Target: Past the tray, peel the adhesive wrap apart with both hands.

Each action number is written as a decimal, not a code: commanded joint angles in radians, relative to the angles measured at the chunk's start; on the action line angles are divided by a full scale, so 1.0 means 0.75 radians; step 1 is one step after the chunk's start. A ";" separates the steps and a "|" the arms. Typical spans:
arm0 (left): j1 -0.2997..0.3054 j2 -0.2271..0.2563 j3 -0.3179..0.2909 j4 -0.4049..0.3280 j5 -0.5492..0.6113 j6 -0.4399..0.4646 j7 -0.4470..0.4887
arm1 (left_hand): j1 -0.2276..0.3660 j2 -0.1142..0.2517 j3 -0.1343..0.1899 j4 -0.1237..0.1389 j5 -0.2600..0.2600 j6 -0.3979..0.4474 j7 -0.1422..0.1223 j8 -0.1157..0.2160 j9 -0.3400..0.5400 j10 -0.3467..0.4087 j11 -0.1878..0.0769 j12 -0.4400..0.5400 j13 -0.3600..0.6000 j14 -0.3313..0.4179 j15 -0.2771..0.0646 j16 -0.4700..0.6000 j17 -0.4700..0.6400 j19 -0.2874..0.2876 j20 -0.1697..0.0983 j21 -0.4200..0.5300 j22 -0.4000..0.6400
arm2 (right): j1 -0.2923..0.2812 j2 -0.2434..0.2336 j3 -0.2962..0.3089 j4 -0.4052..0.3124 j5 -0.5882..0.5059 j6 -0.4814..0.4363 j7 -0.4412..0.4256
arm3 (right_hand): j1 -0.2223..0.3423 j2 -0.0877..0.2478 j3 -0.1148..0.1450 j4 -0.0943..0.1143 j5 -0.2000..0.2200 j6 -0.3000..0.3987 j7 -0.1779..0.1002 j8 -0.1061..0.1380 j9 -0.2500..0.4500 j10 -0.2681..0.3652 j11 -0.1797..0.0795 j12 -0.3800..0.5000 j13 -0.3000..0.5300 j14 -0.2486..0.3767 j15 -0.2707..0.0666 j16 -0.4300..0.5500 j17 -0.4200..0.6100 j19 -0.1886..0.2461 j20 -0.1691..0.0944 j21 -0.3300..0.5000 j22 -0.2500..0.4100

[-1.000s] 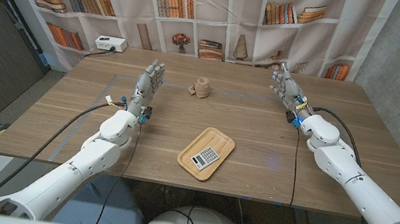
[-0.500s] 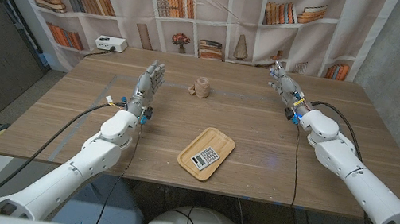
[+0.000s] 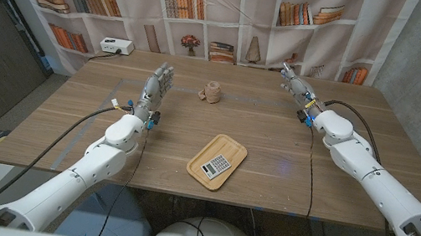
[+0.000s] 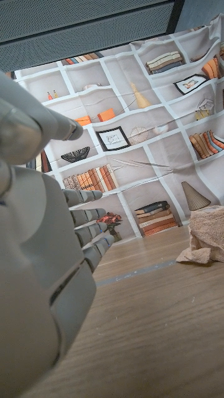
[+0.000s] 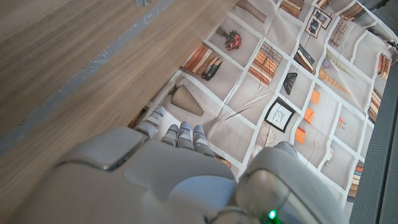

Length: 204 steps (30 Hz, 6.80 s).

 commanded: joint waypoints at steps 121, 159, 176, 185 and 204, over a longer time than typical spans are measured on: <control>0.089 0.034 -0.039 -0.051 -0.057 -0.064 -0.064 | 0.011 0.008 0.012 -0.008 0.006 0.000 0.011 -0.007 0.002 0.001 0.002 -0.017 0.005 0.000 0.007 -0.006 0.002 0.005 0.006 0.003 0.005 | 0.235 0.006 -0.237 -0.317 -0.466 -0.536 -0.088 | 0.072 0.020 0.021 -0.051 0.000 0.029 0.019 0.016 0.003 0.021 0.019 0.027 -0.003 -0.050 0.019 0.025 -0.004 0.038 0.022 0.023 0.001; 0.096 0.024 -0.031 -0.070 -0.012 -0.101 -0.036 | 0.009 0.007 0.012 -0.008 0.006 0.008 0.012 -0.006 0.002 0.002 0.003 -0.018 0.005 0.000 0.007 -0.006 0.002 0.003 0.009 0.002 0.005 | 0.342 0.019 -0.312 -0.327 -0.563 -0.646 -0.001 | 0.162 0.054 0.068 -0.105 -0.012 0.031 0.023 0.016 0.004 0.026 0.021 0.028 -0.001 -0.016 0.060 0.036 -0.004 0.093 0.098 0.031 0.001; 0.128 0.018 -0.015 -0.106 0.009 -0.068 0.010 | 0.009 0.007 0.012 -0.008 0.006 0.010 0.013 -0.006 0.002 0.003 0.002 -0.018 0.005 0.001 0.008 -0.006 0.002 0.003 0.009 0.003 0.005 | 0.400 -0.001 -0.341 -0.290 -0.635 -0.602 0.056 | 0.177 0.049 0.074 -0.118 -0.018 0.026 0.028 0.013 0.004 0.017 0.025 0.025 -0.001 -0.009 0.057 0.035 -0.004 0.096 0.101 0.025 0.000; 0.132 0.022 -0.023 -0.106 0.015 -0.078 0.017 | 0.009 0.007 0.012 -0.009 0.006 0.011 0.012 -0.007 0.002 0.001 0.001 -0.019 0.005 0.001 0.007 -0.006 0.002 0.003 0.009 0.003 0.005 | 0.422 0.009 -0.358 -0.264 -0.664 -0.587 0.082 | 0.182 0.050 0.077 -0.123 -0.020 0.027 0.030 0.013 0.004 0.018 0.029 0.026 -0.001 -0.016 0.057 0.032 -0.004 0.082 0.104 0.018 0.000; 0.145 0.025 -0.020 -0.125 0.014 -0.068 0.018 | 0.010 0.007 0.013 -0.009 0.006 0.010 0.013 -0.008 0.003 0.003 0.000 -0.019 0.005 0.001 0.007 -0.006 0.002 0.002 0.010 0.002 0.005 | 0.438 0.019 -0.403 -0.298 -0.785 -0.659 0.072 | 0.243 0.037 0.098 -0.165 -0.026 0.084 0.030 0.030 0.004 0.085 0.009 0.043 -0.005 0.095 0.068 0.059 -0.008 0.231 0.069 0.052 -0.001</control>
